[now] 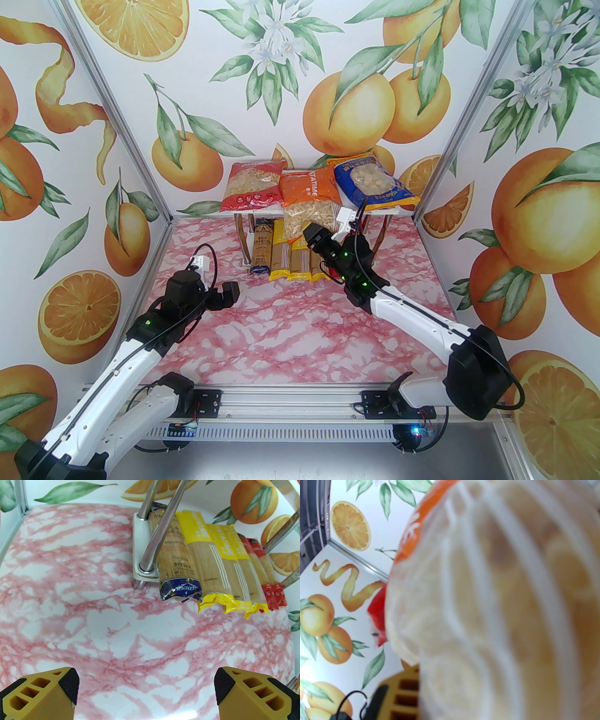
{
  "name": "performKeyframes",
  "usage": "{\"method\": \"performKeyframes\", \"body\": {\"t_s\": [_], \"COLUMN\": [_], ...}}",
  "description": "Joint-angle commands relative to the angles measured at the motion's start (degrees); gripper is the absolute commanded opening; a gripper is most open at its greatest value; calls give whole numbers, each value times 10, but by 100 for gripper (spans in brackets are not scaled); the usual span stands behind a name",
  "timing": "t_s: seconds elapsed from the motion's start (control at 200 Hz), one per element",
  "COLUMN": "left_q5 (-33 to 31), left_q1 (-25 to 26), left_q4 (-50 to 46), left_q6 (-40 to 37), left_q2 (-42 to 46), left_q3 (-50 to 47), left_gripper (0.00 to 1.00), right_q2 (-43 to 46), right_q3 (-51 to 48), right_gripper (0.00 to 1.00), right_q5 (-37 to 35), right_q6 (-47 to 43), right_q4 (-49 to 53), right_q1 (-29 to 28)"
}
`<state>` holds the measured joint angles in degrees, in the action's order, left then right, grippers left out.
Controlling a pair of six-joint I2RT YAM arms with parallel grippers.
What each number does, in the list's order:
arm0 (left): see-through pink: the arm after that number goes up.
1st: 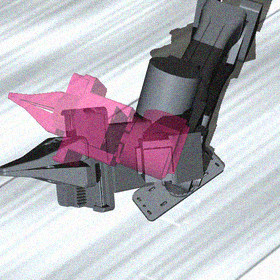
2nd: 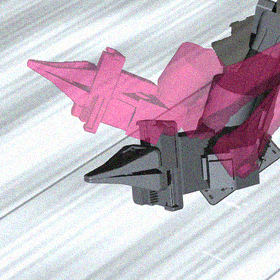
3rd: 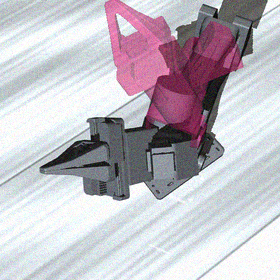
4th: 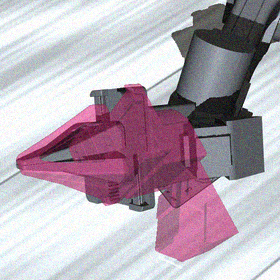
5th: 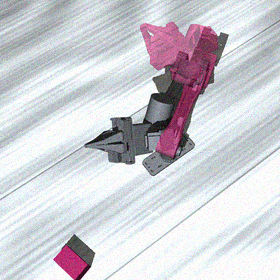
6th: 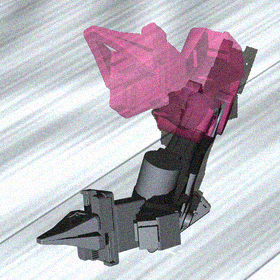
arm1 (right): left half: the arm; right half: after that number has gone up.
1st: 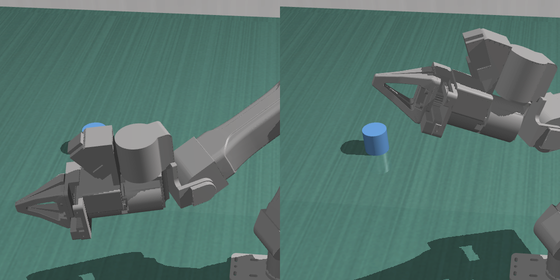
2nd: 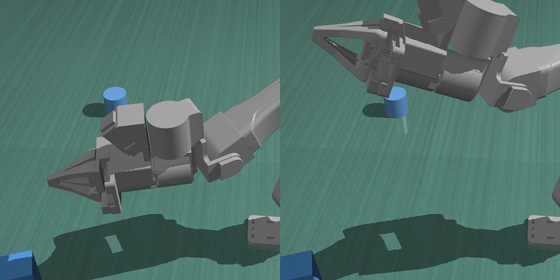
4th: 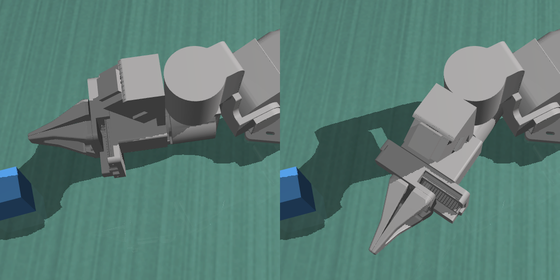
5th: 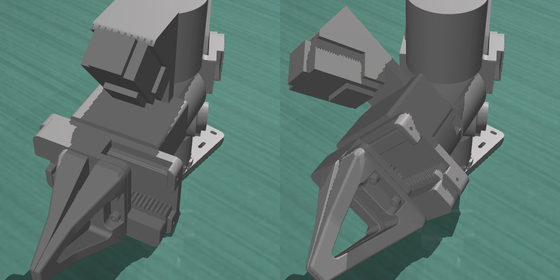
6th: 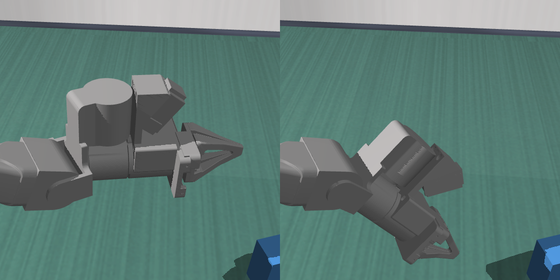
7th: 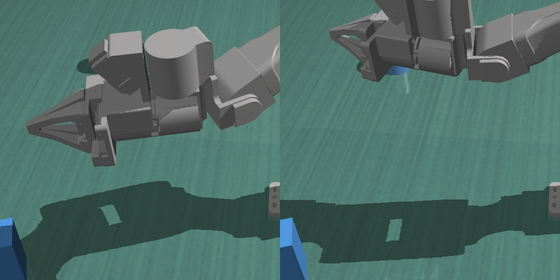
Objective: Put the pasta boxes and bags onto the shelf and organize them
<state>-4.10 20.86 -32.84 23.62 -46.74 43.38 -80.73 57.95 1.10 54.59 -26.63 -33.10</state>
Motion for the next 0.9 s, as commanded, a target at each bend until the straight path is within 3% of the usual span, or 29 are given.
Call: {"method": "performKeyframes", "body": {"t_s": [0.0,0.58,0.891], "left_q5": [-4,-2,-1], "left_q1": [-5,-4,-4], "left_q4": [-4,-3,-7], "left_q6": [-6,-7,-7], "left_q2": [6,2,2], "left_q3": [15,22,27], "left_gripper": [100,100,100], "right_q2": [18,76,42], "right_q3": [72,64,119], "right_gripper": [0,0,0], "right_q5": [-1,-28,-60], "right_q6": [-38,-37,-57], "right_q4": [-121,-114,-105], "right_q1": [6,6,6]}}
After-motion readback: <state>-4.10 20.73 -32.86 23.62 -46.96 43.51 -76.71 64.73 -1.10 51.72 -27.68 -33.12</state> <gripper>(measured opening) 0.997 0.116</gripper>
